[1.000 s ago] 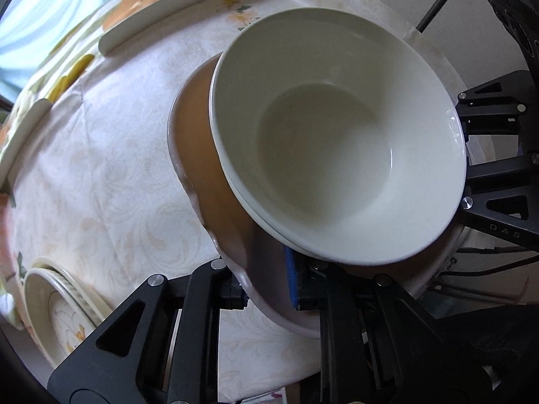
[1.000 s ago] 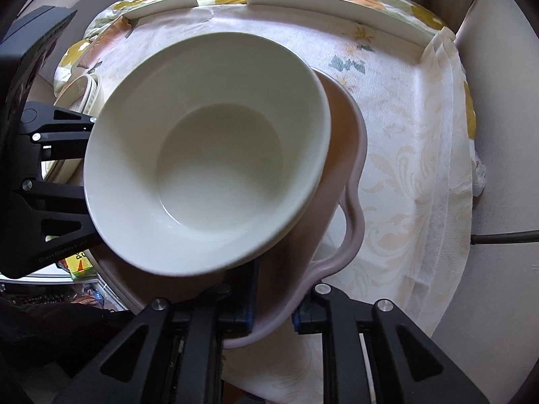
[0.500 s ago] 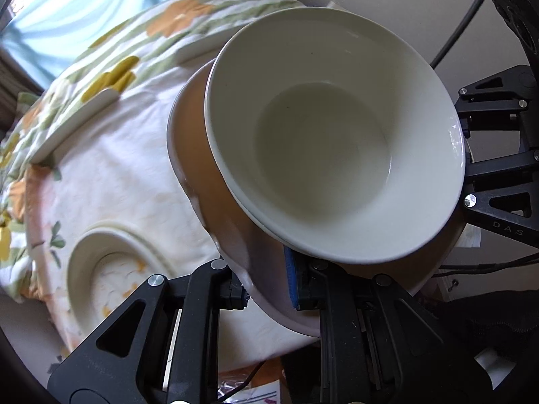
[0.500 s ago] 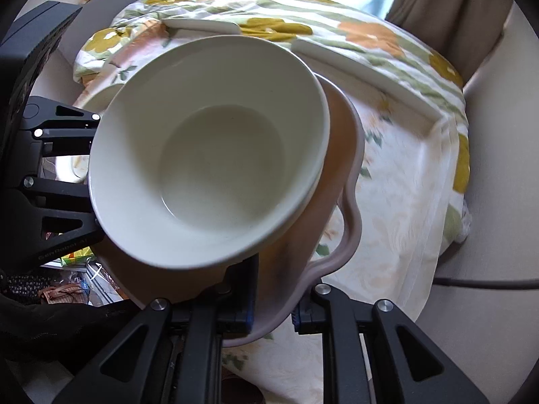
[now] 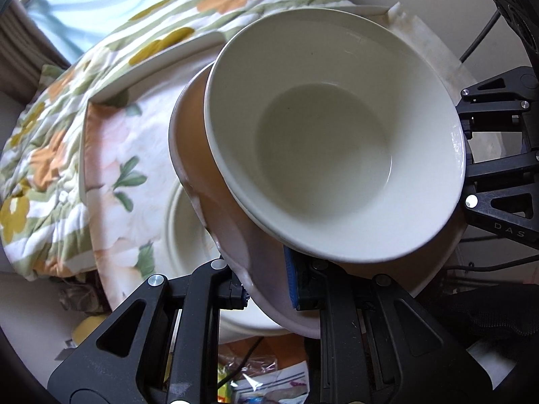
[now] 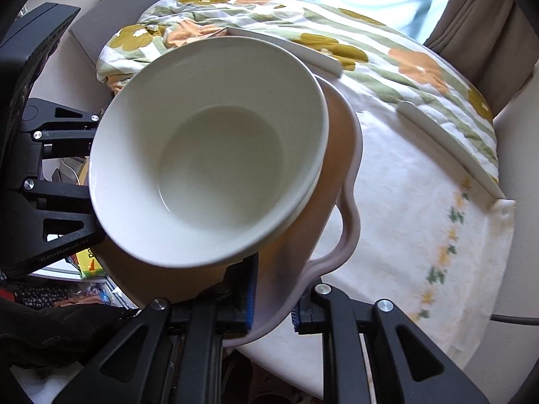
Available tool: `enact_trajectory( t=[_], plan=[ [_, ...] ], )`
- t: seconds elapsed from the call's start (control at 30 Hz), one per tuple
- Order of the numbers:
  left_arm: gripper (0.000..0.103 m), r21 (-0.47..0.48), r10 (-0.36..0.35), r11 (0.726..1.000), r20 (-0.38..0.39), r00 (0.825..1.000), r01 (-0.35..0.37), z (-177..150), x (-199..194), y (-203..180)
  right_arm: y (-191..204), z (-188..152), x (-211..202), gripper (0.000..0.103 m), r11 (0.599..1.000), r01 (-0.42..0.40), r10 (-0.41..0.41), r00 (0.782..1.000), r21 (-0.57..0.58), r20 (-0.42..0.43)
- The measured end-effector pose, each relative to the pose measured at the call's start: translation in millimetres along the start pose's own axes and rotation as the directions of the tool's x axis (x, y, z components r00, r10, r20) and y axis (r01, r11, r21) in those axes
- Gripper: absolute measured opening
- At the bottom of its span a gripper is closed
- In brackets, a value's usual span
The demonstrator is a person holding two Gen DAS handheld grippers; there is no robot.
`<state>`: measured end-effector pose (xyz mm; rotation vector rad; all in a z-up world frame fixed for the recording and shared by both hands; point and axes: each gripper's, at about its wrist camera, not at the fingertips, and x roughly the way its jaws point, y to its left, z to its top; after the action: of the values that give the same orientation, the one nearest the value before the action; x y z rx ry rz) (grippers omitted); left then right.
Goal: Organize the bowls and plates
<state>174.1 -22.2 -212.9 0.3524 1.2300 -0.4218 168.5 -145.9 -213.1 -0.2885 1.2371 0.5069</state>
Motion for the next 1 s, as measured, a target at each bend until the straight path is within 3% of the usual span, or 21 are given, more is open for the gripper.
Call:
enact_trajectory(
  t=[0.33, 0.67, 1.0],
  plan=[
    [0.014, 0.015, -0.044, 0.999, -0.034, 0.998, 0.044, -38, 26, 37, 45, 12, 46, 0.015, 0.998, -0.002, 0.005, 0.999, 0.056, -0.049],
    [0.014, 0.043, -0.050, 0.998, -0.020, 0.999, 0.051, -36, 41, 45, 47, 10, 55, 0.015, 0.995, 0.030, -0.025, 0.999, 0.098, -0.047],
    [0.015, 0.045, -0.064, 0.997, -0.075, 0.995, 0.068, -33, 43, 46, 47, 13, 58, 0.017, 0.990, 0.039, -0.025, 0.994, 0.133, -0.103]
  ],
)
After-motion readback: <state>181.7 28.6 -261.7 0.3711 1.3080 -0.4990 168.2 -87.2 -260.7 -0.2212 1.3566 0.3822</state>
